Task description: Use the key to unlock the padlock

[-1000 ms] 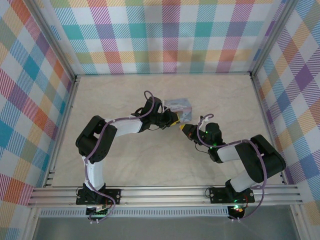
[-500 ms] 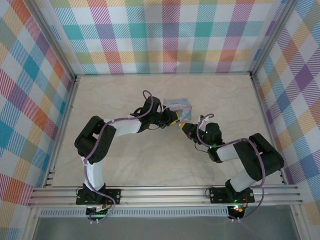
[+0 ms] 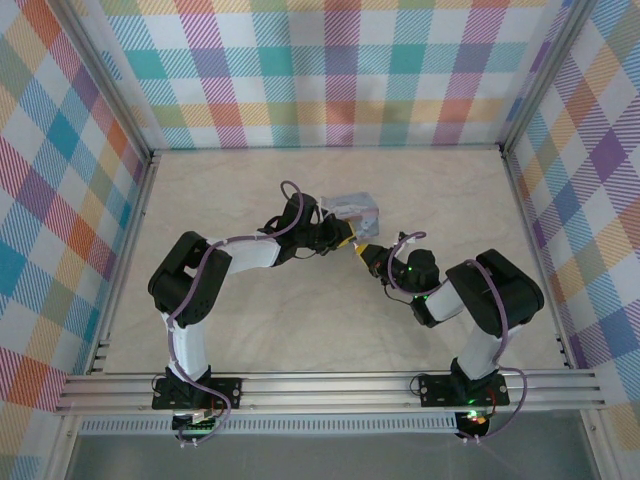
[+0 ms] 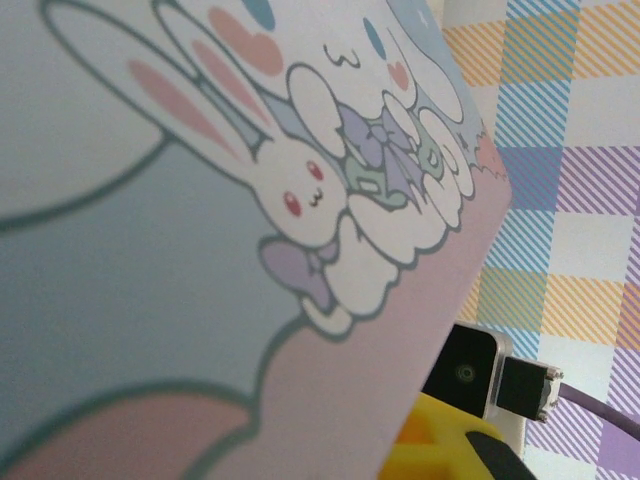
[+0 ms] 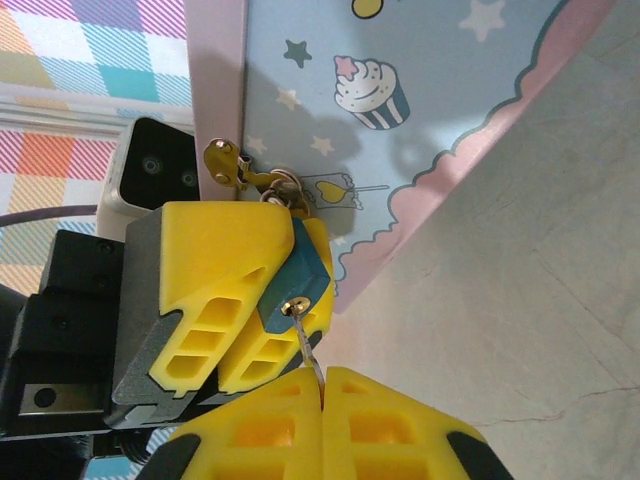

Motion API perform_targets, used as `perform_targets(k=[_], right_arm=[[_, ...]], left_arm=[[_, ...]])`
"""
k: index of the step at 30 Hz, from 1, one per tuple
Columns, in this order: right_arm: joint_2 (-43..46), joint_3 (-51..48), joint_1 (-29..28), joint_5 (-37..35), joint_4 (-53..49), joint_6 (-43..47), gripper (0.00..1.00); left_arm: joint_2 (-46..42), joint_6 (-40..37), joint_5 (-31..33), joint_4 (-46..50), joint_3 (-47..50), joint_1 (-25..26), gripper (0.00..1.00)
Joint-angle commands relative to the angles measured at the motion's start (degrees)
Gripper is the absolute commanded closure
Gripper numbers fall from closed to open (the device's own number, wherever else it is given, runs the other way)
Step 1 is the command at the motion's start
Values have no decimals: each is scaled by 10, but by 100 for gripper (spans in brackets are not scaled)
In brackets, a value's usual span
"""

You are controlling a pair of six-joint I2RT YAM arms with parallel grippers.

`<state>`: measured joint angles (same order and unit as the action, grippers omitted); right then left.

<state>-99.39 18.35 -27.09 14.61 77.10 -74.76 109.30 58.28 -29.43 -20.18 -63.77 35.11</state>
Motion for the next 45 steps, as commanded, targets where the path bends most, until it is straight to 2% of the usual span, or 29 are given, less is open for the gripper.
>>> perform_targets(k=[1,9,18,39,45], right_arm=[[-6,9,-5,-22,35,-35,100],[-12,12,-4,-51,35,-108,100],[-54,35,-2,-26,36,-169,100],[-40,40,12,2,36,-214,100],[-51,48,21,28,35,-193,100]], left_arm=[[-31,14,-40,-50,4,11,89],[-31,25,-43,-71,7,12,89],[-33,32,-53,-97,12,12,89],[-35,33,-60,-114,24,12,91],[-38,29,-60,-108,25,12,91]])
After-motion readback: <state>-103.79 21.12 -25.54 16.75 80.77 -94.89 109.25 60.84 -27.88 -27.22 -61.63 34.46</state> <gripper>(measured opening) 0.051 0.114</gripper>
